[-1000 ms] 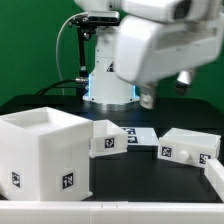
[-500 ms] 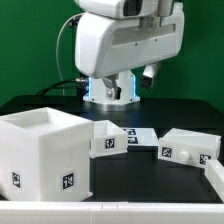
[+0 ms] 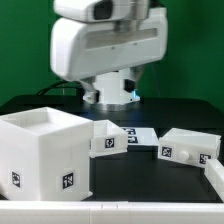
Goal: Assemble drawer
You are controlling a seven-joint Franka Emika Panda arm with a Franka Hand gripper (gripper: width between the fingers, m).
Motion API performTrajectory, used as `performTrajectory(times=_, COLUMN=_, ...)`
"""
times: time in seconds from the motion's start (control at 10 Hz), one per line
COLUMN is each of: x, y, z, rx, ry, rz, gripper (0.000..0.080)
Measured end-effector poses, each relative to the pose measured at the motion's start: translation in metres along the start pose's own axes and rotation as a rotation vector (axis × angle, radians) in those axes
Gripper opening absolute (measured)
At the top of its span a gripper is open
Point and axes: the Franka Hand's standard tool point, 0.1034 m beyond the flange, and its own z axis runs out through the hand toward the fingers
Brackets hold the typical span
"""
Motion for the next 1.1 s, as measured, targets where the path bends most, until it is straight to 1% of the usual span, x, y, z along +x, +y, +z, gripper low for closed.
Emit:
performTrajectory(times=0.2, x=-0.013, y=0.021, z=0.005, rx=-0.015, ry=0.02, rz=-0.044, gripper=0.065)
performTrajectory(times=0.3, x=-0.014, y=0.022, z=0.01, rx=-0.008, ry=0.015, rz=-0.041, gripper=0.065)
performTrajectory(times=0.4, x=-0.013, y=0.025, z=0.02, rx=-0.01, ry=0.021, rz=-0.06, gripper=0.065)
performTrajectory(times=0.5, x=-0.013, y=0.028, z=0.03, rx=-0.003, ry=0.021, rz=-0.082, gripper=0.065)
performTrajectory(times=0.6, x=-0.01, y=0.033, z=0.034, rx=0.002, ry=0.021, rz=-0.097, gripper=0.065)
performTrajectory(times=0.7, x=-0.009, y=0.033, z=0.037, rx=0.005, ry=0.02, rz=-0.104, gripper=0.065)
performTrajectory(times=0.9, x=-0.009, y=0.033, z=0.037, rx=0.004, ry=0.02, rz=-0.105, gripper=0.0391)
performTrajectory(times=1.0, x=-0.009, y=0.033, z=0.037, rx=0.005, ry=0.02, rz=-0.105, gripper=0.0391)
performTrajectory(times=1.1, x=-0.009, y=0.033, z=0.037, rx=0.005, ry=0.019, rz=-0.105, gripper=0.0208)
